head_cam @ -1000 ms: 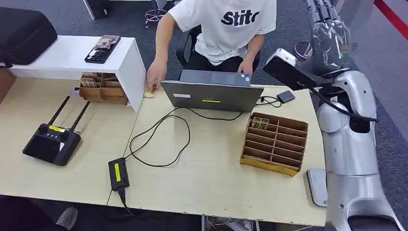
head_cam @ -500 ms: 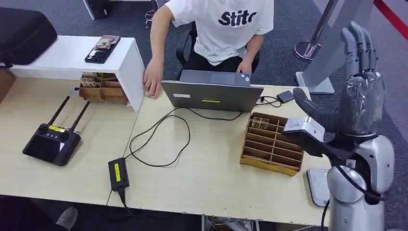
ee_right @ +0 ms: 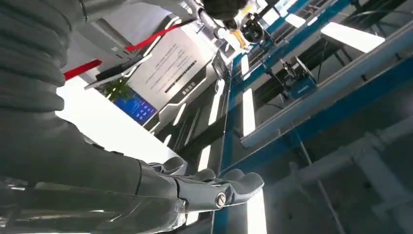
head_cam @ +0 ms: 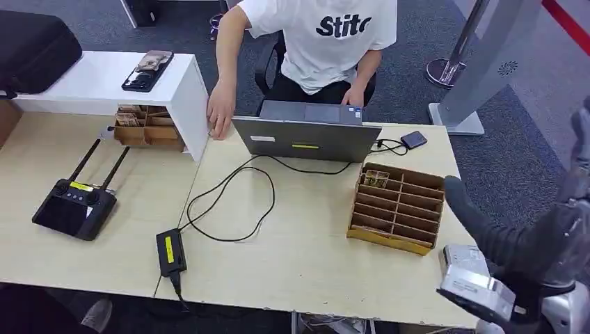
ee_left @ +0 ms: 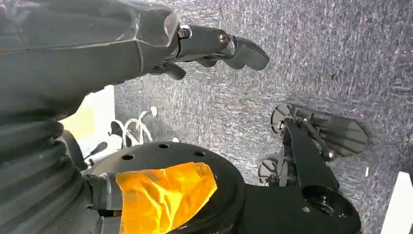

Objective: Pass the card to the sensor for recognition and then transmit it.

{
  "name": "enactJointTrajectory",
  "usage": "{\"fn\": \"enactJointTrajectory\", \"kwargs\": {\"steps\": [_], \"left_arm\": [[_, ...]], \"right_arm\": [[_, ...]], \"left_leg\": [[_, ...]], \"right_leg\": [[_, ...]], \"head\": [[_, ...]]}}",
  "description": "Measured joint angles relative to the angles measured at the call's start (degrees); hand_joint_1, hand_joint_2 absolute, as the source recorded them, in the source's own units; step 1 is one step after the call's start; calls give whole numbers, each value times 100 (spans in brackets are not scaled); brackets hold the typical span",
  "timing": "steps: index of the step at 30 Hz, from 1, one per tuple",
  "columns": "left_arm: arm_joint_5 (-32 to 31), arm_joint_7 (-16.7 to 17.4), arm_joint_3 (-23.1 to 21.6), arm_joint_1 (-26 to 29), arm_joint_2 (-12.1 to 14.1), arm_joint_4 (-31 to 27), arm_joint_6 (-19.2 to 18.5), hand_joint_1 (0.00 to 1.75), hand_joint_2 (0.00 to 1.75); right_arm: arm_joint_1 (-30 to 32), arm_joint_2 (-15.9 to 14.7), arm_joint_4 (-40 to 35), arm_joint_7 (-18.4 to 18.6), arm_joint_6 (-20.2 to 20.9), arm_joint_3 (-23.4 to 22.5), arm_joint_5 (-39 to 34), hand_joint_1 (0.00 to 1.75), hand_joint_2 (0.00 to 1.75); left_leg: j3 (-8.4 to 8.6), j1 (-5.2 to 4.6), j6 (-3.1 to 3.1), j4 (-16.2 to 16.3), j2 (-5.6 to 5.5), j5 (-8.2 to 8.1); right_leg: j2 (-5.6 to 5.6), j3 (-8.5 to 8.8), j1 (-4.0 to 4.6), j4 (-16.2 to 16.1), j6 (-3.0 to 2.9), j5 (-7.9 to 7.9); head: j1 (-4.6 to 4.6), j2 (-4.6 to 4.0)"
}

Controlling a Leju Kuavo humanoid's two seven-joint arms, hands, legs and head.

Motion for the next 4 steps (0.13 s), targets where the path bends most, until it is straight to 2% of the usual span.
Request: {"fn": "enactJointTrajectory", "kwargs": {"steps": [4], "left_arm": [[-2,-2,74,4,-15,0,37,0,175]], "right_arm": [[512,225,-387,-155,-173,9,-138,0,175]], "left_leg": [[1,0,0,-1,2,0]], "right_leg": [[0,0,0,0,0,-1]], "head": [[0,0]]}}
